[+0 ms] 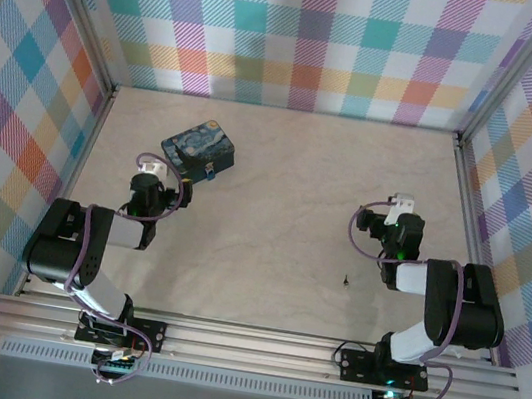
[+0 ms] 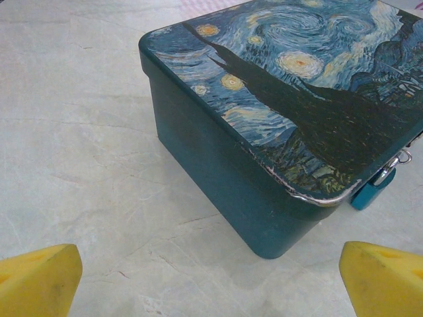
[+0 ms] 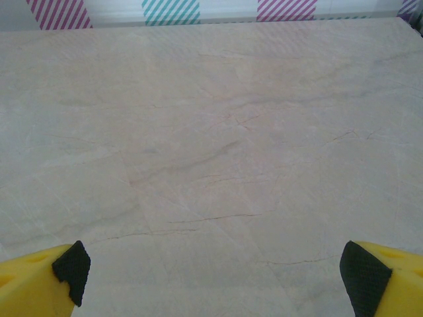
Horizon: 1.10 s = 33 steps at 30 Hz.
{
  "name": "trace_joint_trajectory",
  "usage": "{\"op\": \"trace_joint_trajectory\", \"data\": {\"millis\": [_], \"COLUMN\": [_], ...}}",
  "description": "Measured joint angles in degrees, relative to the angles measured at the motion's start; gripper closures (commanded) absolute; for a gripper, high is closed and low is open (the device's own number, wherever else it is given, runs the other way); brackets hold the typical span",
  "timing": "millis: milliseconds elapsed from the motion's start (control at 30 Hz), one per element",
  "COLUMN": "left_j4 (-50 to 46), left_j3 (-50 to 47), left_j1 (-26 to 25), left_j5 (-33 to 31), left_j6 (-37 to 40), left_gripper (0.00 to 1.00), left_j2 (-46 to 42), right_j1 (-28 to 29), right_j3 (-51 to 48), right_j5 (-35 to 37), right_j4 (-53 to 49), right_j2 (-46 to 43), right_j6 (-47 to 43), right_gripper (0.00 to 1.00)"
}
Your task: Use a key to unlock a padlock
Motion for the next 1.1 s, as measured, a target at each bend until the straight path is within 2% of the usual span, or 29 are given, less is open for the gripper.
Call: {"op": "trace_joint_trajectory", "data": {"millis": [500,600,733,900,967,1100], "left_j4": [0.00,-1.68,-6.21,-11.98,-17.18,-29.66], "left_j3": [0.00,0.04,-0.39,-0.74,0.13,5.35], "left_j1": [0.00,0.00,0.00,0.00,0.00,0.00], "left_j5": [-0.04,-1.77,-3.85,-6.27,-6.21,-5.79], "left_j6": [-0.02,-0.39,-1.01,-2.73,-4.76,-12.04], "left_gripper": [0.00,0.00,0.00,0.00,0.00,0.00], "left_j2": [0.00,-0.85,-9.14,-25.55,-31.28,-36.96], "right_j1": [-0.61,-0.81,-0.81,-0.81,-0.81,-0.81], "right_j3": [0.48,0.79,1.09,1.57,3.08,9.49], "right_j5": [-0.66,-0.57,0.26,1.09,0.81,-1.62], "right_j4": [-1.20,-1.36,-4.28,-10.25,-15.10,-28.06], "right_j2": [0.00,0.00,-2.27,-11.65,-15.87,-22.49], "right_j6": [0.28,0.70,1.31,2.05,2.75,5.77], "right_gripper": [0.00,0.00,0.00,0.00,0.00,0.00]}}
